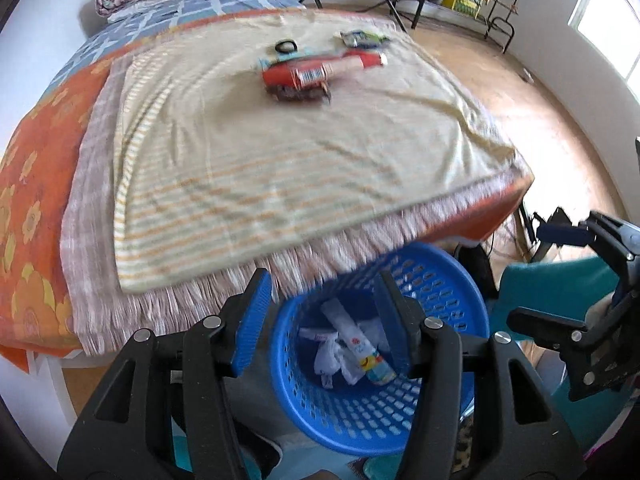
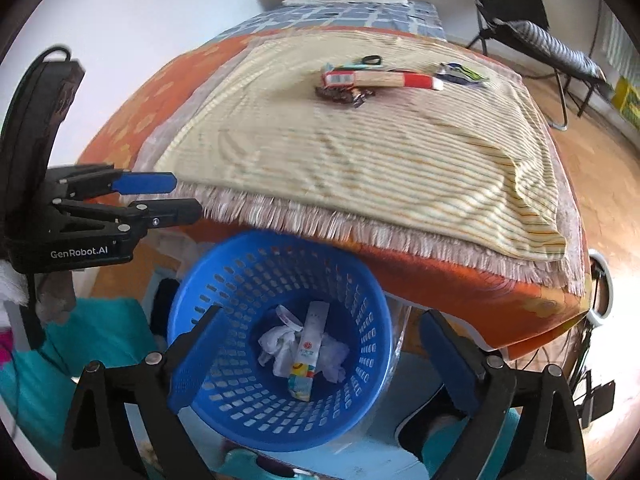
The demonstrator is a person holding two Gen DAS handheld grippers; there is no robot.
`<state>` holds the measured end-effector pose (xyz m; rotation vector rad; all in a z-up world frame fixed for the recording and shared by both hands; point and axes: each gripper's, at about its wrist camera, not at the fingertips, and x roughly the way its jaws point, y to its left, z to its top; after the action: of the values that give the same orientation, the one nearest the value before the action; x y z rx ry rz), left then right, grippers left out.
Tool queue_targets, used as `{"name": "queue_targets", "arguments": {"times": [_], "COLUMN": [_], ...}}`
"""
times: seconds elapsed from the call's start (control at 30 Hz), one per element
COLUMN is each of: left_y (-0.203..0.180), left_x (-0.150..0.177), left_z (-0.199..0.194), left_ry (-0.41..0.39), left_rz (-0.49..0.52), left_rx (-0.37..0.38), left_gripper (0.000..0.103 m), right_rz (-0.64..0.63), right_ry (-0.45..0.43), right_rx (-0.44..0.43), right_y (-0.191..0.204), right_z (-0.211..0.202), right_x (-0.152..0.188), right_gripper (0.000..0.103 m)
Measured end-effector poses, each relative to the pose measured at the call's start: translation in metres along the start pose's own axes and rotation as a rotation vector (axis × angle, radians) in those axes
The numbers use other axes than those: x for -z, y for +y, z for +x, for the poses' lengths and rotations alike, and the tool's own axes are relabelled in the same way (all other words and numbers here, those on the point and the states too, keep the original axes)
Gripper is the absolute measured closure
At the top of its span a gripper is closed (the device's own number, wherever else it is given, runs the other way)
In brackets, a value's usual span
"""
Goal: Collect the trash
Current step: 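Move both grippers back to the red box on the blanket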
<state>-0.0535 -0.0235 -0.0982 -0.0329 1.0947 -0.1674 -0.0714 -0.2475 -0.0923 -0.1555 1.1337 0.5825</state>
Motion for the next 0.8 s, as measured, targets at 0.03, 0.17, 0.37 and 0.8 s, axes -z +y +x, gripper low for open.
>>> {"name": "queue_targets", "arguments": {"times": [0.03,0.17,0.37,0.8], "left_y": [0.001,0.005,0.003,0.026], "left_x": [-0.004,-0.023,-0.047,-0.103], "left_z": [-0.001,-0.002,-0.001,0.012], "left_ry": [-0.005,-0.023,-0.04,-0.082], "left_rz": [-0.004,-0.024,-0.012,-0.056], "left_rx": [0.005,0.027,0.039,0.035], "left_gripper": [0.048,0.045,0.045,0.045], "right_rz": [0.013,0.057,0.111,0.255], "right_ry": [-0.005,-0.038,-0.134,-0.154], "right_rx": [-0.005,-0.004,0.012,-0.068], "right_y": [-0.004,-0.021,-0.046,-0.094], "right_z": [-0.002,-0.013,-0.03,-0.004], "right_x": [-0.004,-0.022,-0.051,-0.133], "right_gripper": [0.005,0.006,0.006,0.007]}}
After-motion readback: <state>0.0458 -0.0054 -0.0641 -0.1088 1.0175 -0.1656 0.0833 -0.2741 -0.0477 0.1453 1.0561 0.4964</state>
